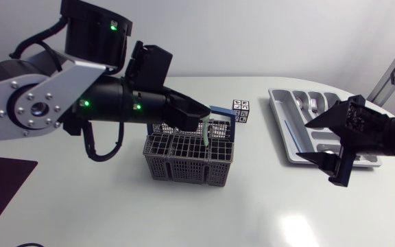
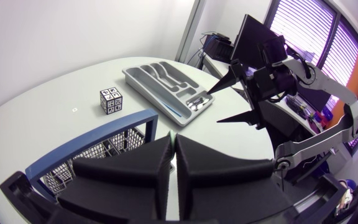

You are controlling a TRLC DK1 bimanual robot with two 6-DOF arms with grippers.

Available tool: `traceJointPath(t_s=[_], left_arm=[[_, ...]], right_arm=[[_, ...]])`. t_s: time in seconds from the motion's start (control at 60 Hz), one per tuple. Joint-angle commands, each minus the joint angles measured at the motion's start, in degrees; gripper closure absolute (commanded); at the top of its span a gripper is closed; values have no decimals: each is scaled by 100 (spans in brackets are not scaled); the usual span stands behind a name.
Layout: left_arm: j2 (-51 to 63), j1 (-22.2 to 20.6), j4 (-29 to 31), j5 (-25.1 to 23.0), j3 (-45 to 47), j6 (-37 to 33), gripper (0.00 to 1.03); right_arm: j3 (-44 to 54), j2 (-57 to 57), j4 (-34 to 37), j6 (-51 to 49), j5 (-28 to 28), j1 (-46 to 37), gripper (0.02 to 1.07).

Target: Transfer all utensils from the basket to the drawer tray.

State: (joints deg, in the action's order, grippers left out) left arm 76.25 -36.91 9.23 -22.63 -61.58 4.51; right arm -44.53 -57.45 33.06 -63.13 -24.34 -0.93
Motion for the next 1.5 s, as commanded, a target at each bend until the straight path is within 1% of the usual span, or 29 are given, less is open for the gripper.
traceJointPath(t_s=[0.0, 0.067, 0.117, 0.167, 0.2, 0.317, 0.483, 0.567, 0.65, 0.767, 0.867, 0.883, 0.933, 0.95, 0.983, 1.05, 1.183, 1.233, 1.35, 1.483], left_arm=[[-172, 157, 193, -224, -302, 6, 100], [-198, 254, 360, -461, -390, 6, 100], [-198, 333, 536, -751, -469, -38, 100], [-198, 359, 623, -883, -495, -100, 100], [-189, 359, 720, -1077, -521, -153, 100], [-145, 351, 966, -1525, -530, -320, 100], [-93, 254, 1195, -1964, -530, -504, 100], [-31, 228, 1414, -2210, -583, -653, 100], [-13, 192, 1485, -2369, -583, -706, 100], [-5, 122, 1520, -2456, -583, -724, 100], [-5, 87, 1529, -2500, -583, -724, 100], [4, 87, 1546, -2527, -583, -724, 100], [4, 87, 1555, -2588, -583, -724, 100], [13, 87, 1555, -2606, -583, -724, 100], [13, 87, 1564, -2606, -583, -724, 100], [4, 78, 1564, -2615, -583, -724, 100], [-5, 96, 1590, -2641, -574, -724, 100], [-5, 105, 1590, -2641, -574, -724, 100], [-31, 105, 1599, -2650, -583, -724, 100], [-57, 96, 1581, -2650, -592, -724, 99]], right_arm=[[-372, 182, 227, 688, -221, 304, 17], [-530, 217, 298, 1128, -388, 638, 17], [-609, 208, 315, 1471, -449, 963, 17], [-644, 190, 315, 1655, -484, 1165, 17], [-662, 164, 271, 1875, -519, 1402, 17], [-671, 23, 16, 2481, -616, 2035, 17], [-662, -188, -168, 2886, -818, 2554, 18], [-662, -258, -230, 3035, -853, 2756, 18], [-679, -346, -247, 3132, -1020, 2897, 25], [-688, -469, -326, 3246, -1055, 3134, 32], [-723, -495, -362, 3308, -1143, 3301, 44], [-732, -495, -388, 3343, -1143, 3345, 47], [-750, -495, -397, 3369, -1143, 3406, 52], [-767, -495, -405, 3387, -1143, 3459, 56], [-785, -504, -458, 3431, -1143, 3512, 61], [-803, -522, -485, 3466, -1143, 3547, 67], [-803, -557, -511, 3466, -1143, 3600, 82], [-794, -565, -511, 3466, -1143, 3600, 86], [-750, -574, -467, 3466, -1143, 3600, 101], [-697, -592, -414, 3457, -1143, 3591, 102]])
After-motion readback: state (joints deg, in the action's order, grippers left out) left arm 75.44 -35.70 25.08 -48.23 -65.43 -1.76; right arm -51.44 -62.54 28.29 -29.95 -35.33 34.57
